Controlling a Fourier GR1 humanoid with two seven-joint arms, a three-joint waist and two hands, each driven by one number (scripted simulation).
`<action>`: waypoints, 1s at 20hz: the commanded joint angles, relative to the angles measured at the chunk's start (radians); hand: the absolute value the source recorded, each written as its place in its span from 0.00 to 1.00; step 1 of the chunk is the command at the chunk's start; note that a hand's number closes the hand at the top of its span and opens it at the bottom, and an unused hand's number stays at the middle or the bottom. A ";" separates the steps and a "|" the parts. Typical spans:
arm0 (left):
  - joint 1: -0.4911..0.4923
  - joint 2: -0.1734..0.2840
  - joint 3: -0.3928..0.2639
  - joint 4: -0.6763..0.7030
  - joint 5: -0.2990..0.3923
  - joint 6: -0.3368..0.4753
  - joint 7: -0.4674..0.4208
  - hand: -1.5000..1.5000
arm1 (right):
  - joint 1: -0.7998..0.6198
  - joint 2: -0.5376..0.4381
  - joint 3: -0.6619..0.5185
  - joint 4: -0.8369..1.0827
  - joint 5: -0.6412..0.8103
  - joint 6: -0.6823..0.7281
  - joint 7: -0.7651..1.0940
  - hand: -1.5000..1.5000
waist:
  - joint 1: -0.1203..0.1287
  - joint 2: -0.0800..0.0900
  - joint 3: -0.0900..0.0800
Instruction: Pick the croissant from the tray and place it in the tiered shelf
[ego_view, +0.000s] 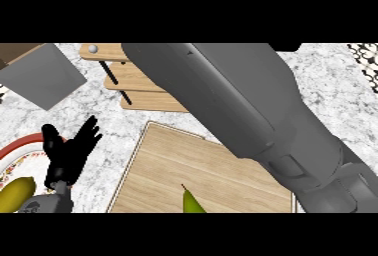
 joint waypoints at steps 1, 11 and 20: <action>0.057 -0.014 -0.031 -0.073 -0.012 0.006 0.041 0.50 | -0.040 0.007 -0.039 0.054 0.016 -0.041 0.006 1.00 | 0.001 -0.003 -0.001; 0.009 -0.001 0.015 0.031 -0.009 -0.011 -0.009 0.50 | 0.030 0.001 -0.054 0.227 0.036 -0.185 -0.239 1.00 | -0.002 0.004 -0.002; -0.016 -0.006 0.030 0.038 0.005 -0.021 0.010 0.50 | -0.041 -0.006 -0.073 0.316 0.042 -0.094 -0.265 1.00 | -0.006 0.003 -0.002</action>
